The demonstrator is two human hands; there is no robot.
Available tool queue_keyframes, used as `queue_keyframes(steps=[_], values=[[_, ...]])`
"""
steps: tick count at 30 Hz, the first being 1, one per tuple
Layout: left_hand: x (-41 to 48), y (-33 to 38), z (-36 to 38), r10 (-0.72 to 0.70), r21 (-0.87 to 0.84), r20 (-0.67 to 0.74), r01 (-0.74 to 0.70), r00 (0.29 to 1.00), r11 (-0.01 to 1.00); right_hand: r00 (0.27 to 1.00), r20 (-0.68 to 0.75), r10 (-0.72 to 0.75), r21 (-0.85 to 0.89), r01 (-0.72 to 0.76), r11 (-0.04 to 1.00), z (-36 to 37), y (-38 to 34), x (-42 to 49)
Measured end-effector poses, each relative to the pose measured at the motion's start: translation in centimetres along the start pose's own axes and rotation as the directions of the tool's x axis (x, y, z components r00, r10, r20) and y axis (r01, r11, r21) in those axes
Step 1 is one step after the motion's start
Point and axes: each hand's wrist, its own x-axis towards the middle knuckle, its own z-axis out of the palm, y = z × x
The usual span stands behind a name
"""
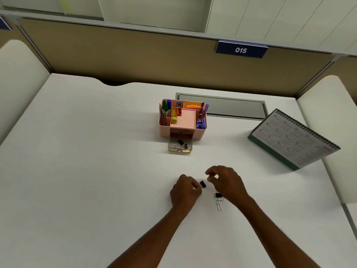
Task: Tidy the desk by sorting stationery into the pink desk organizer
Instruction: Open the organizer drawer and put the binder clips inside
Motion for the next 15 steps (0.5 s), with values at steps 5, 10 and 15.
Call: queue_keyframes(steps=[5, 10, 15], values=[[-0.5, 0.1, 0.1, 0.063, 0.023, -0.015, -0.063, 0.998, 0.998, 0.998, 0.064, -0.018, -0.126, 0.026, 0.992, 3.1, 0.3, -2.7], [-0.9, 0.0, -0.1, 0.085, -0.005, -0.022, -0.085, 0.996, 0.996, 0.997, 0.034, -0.072, -0.256, 0.078, 0.963, 4.3, -0.2, -2.3], [-0.6, -0.7, -0.1, 0.050, -0.106, -0.052, -0.056, 0.997, 0.993, 0.994, 0.021, -0.105, -0.327, 0.106, 0.939, 4.0, -0.7, -0.5]])
